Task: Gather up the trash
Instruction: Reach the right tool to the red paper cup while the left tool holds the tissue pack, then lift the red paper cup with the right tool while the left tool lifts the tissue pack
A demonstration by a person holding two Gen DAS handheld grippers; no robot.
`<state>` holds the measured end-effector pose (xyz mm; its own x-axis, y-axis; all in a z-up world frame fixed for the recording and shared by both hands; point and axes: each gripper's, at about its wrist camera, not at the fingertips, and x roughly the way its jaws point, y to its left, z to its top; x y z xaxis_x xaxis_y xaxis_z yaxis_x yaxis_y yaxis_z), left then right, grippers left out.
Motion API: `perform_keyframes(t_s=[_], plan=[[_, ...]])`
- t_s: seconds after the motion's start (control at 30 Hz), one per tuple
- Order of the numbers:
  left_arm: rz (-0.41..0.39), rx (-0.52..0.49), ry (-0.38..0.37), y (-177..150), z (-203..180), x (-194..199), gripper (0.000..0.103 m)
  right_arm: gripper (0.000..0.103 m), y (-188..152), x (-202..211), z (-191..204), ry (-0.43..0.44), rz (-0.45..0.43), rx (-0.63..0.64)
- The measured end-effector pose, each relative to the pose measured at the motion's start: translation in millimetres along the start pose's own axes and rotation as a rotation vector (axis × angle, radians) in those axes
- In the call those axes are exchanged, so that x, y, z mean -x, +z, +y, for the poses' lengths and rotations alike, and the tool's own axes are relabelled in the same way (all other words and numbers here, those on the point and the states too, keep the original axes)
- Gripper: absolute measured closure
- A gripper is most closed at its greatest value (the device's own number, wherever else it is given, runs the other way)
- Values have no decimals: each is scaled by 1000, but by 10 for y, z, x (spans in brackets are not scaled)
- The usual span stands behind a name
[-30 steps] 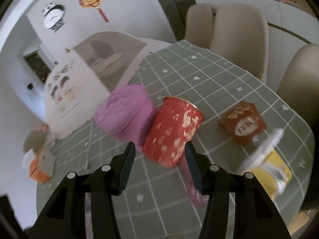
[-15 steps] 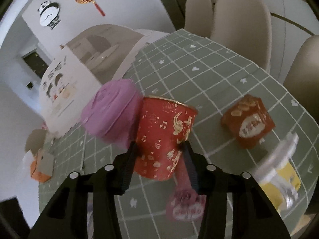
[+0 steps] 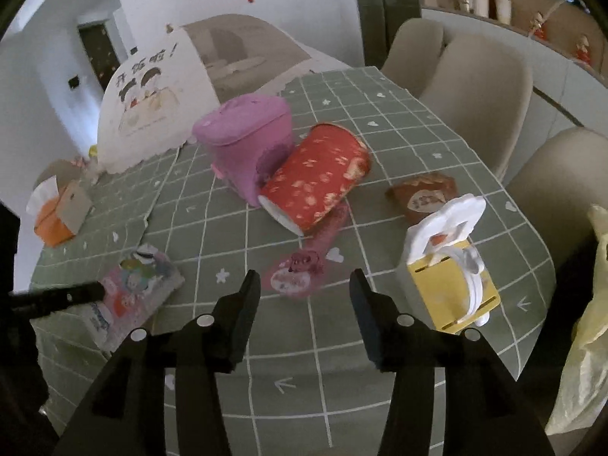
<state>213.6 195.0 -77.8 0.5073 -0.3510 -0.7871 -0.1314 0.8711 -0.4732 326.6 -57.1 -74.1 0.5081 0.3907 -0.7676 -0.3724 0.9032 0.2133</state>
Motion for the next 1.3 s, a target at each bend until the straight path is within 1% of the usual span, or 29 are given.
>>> perform_keyframes(t_s=[0.13,0.2,0.3,0.33,0.47,0.5,0.6,0.7,0.8,0.93,1.0,1.13,1.2,1.3], plan=[[-2,-3,1,-3,-17,19,96,56,249,16,-32,12,-68,-82],[-6,0,7,-3,-5,43,96,56,417,-58,-64,12,-84,-158],[-17,12,18,-3,37,91,96,56,568,-199,-158,39,-95,-273],[-19,16,21,-7,54,104,96,56,619,-285,-182,34,-92,-301],[-24,40,38,-27,150,146,96,56,734,-599,-138,2,-42,-298],[-24,44,42,-31,175,156,96,53,741,-656,-137,-6,-26,-288],[-26,62,55,-69,244,196,96,46,750,-754,-107,-20,-27,-264],[-21,80,61,-79,292,194,96,41,753,-848,-109,-12,5,-258],[-18,80,60,-91,279,179,96,41,769,-884,-148,19,46,-274],[-14,63,51,-83,215,155,96,46,722,-762,-84,13,71,-204],[-13,57,47,-80,189,147,96,47,676,-635,-21,32,57,-167],[-22,50,39,-52,127,142,96,47,570,-219,51,60,4,-117],[-38,42,35,-16,83,154,96,47,537,-43,59,66,-14,-102],[-85,15,31,83,-48,219,96,47,497,266,51,58,-47,-81]])
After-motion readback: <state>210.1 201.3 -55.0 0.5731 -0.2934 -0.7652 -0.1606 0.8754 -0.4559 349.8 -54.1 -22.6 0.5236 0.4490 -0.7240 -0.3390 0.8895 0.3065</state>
